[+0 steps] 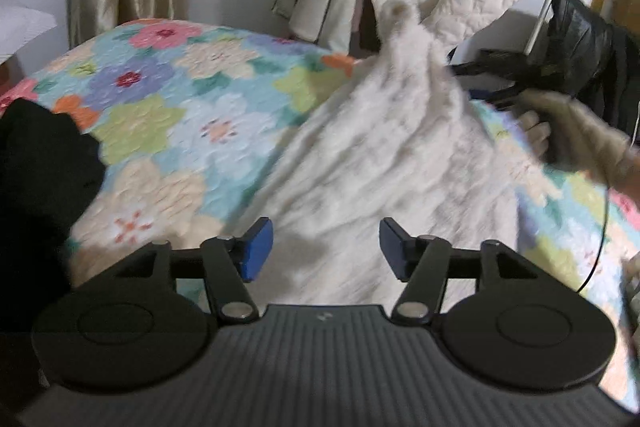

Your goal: Fold clothes

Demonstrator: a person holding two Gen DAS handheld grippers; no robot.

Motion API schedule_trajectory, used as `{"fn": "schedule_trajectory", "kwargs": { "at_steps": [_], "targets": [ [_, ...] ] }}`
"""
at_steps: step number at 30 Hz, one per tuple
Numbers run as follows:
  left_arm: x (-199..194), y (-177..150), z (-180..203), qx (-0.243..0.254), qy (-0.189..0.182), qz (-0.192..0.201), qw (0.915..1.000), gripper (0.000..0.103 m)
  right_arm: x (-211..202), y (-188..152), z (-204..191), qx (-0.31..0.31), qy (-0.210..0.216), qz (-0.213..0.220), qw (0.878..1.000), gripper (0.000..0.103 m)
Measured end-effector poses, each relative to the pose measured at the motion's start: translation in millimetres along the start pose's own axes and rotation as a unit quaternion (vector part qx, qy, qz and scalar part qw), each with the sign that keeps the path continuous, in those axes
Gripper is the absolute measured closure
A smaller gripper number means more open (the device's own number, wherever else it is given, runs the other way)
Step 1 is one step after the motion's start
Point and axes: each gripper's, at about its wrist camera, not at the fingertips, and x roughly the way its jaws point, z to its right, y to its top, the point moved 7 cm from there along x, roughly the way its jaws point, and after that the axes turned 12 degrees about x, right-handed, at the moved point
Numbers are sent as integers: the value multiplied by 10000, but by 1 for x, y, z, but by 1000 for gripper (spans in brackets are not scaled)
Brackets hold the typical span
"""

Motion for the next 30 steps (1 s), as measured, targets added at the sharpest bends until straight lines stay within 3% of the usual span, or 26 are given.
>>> {"fn": "schedule_trajectory", "kwargs": {
  "at_steps": [1,3,6,9,13,15,17,19,21,25,30],
  "targets": [
    [2,5,2,-64,-10,22,10000,42,8,-12,-13,-215,267,-182,9992,86],
    [7,14,6,-190,-25,63,9998,41,19,-39,-39,-764,603,-461,9942,86],
    [5,26,8,-325,29,163,9993,39,30,-87,-64,-1412,688,-993,9826,86],
    [19,41,12,-446,111,217,9987,37,35,-117,-72,-1681,805,-1333,9734,86],
    [49,57,23,-428,226,123,9988,28,15,-120,-86,-2111,857,-1451,9628,74],
    [65,57,30,-197,275,-62,9994,28,-5,-103,-89,-2087,951,-1292,9647,62],
    [79,54,36,-30,303,-257,9992,28,-21,-81,-85,-2280,741,-1080,9648,56],
    [91,53,38,-38,208,-380,9991,28,-36,-58,-80,-2469,528,-869,9637,43],
    [100,53,40,-47,120,-475,9988,28,-34,-40,-60,-2414,214,-781,9670,36],
    [110,57,43,116,71,-572,9983,28,-29,-5,-19,-2294,-411,-602,9706,33],
    [104,56,37,146,84,-681,9975,28,21,2,3,-1459,-140,-655,9870,23]
  ]
}}
